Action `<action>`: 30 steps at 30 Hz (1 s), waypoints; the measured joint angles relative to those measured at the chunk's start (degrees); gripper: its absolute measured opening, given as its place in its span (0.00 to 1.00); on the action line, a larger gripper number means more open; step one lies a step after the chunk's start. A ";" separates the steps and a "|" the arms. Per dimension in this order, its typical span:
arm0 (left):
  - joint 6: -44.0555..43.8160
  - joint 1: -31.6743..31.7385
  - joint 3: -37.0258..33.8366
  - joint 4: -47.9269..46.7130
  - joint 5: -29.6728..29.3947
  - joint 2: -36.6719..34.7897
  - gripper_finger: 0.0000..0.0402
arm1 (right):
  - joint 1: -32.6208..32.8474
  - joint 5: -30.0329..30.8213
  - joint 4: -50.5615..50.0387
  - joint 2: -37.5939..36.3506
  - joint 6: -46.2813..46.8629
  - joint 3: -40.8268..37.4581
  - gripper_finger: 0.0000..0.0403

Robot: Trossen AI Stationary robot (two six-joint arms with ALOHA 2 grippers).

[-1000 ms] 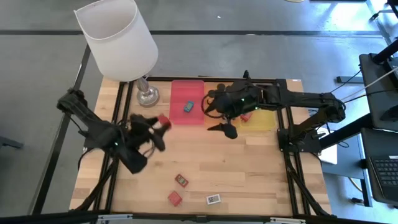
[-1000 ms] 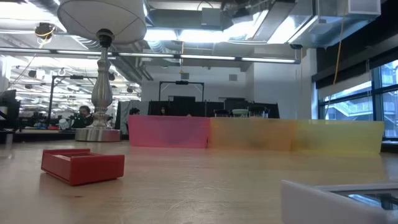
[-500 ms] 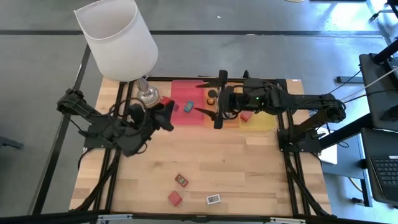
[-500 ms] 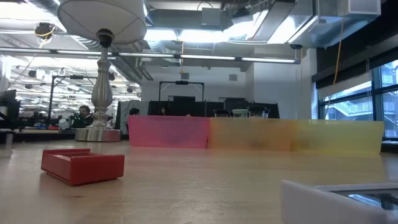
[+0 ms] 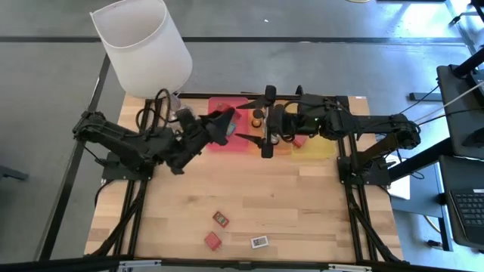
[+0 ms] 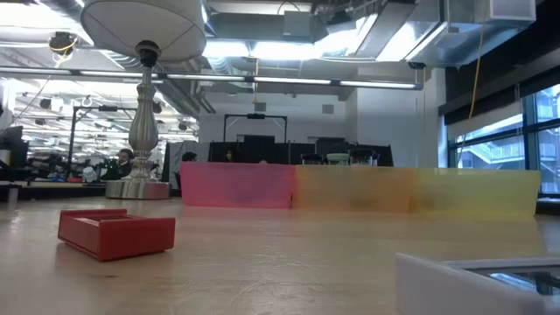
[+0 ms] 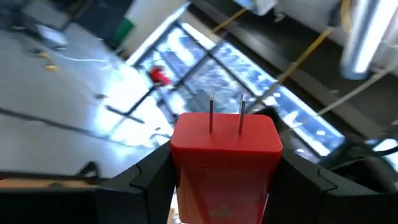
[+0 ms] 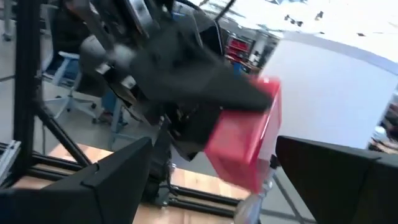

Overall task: Pick & Place Office items
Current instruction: Put the left red charger adapter into the yellow bin

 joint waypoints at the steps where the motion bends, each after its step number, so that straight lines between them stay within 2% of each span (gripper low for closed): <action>1: 1.38 0.51 0.00 2.28 1.67 0.37 0.51 | 0.00 0.86 -0.26 0.00 0.52 0.00 0.86; 4: 4.26 1.89 0.00 8.18 5.92 1.19 0.51 | 0.00 4.17 -0.55 0.00 0.87 0.00 0.86; 8: 3.71 3.19 0.00 9.79 9.68 1.29 0.51 | -0.02 7.01 0.47 0.00 -1.11 0.00 0.86; 19: 0.81 5.37 0.00 9.79 15.76 1.29 0.51 | -0.02 7.06 6.37 0.00 -6.74 0.00 0.83; 24: 0.83 5.60 0.00 9.99 18.61 1.29 0.51 | -0.02 7.32 6.49 0.01 -7.12 0.00 0.72; 30: -0.24 5.63 0.04 10.25 19.96 1.29 0.54 | -0.02 7.71 6.52 0.02 -8.13 0.00 0.49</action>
